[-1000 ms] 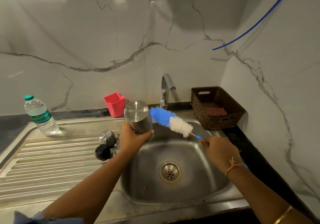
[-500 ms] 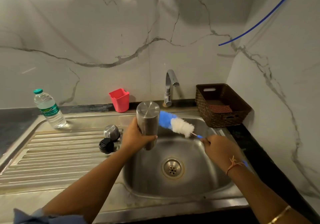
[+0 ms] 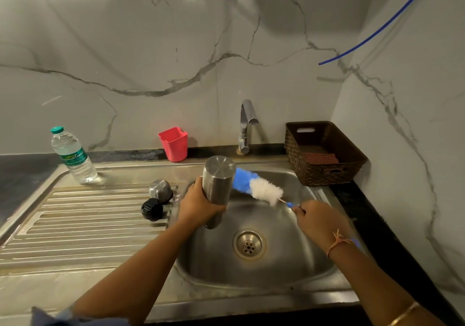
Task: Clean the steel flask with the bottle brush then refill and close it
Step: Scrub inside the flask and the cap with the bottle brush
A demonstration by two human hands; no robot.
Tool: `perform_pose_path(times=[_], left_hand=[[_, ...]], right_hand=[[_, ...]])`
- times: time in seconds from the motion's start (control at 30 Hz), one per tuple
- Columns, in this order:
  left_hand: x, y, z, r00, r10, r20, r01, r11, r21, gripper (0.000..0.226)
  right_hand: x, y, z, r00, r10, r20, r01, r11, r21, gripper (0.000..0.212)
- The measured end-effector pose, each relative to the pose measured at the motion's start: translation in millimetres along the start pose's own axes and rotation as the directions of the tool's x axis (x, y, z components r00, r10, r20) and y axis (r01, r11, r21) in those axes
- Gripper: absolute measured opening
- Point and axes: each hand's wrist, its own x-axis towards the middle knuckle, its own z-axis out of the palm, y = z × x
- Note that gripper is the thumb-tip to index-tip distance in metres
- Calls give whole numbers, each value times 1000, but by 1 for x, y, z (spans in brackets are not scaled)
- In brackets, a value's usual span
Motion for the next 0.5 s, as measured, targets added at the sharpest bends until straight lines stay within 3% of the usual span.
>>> perform_pose_path(times=[0.23,0.37,0.5], left_hand=[[-1,10,-3,995,1,-103,-20,983,-180,68],[-6,3,-5,999,19,-29,-22,994,-106,67],[-10,-9,-7,1000,4,1,-3,989,-151,75]], right_hand=[[1,-2,-13,990,-51,-129,60,996,62,35],[3,-1,-2,999,-13,-42,16,998,66,33],[1,-1,10,1000,19,-2,-19,987,160,35]])
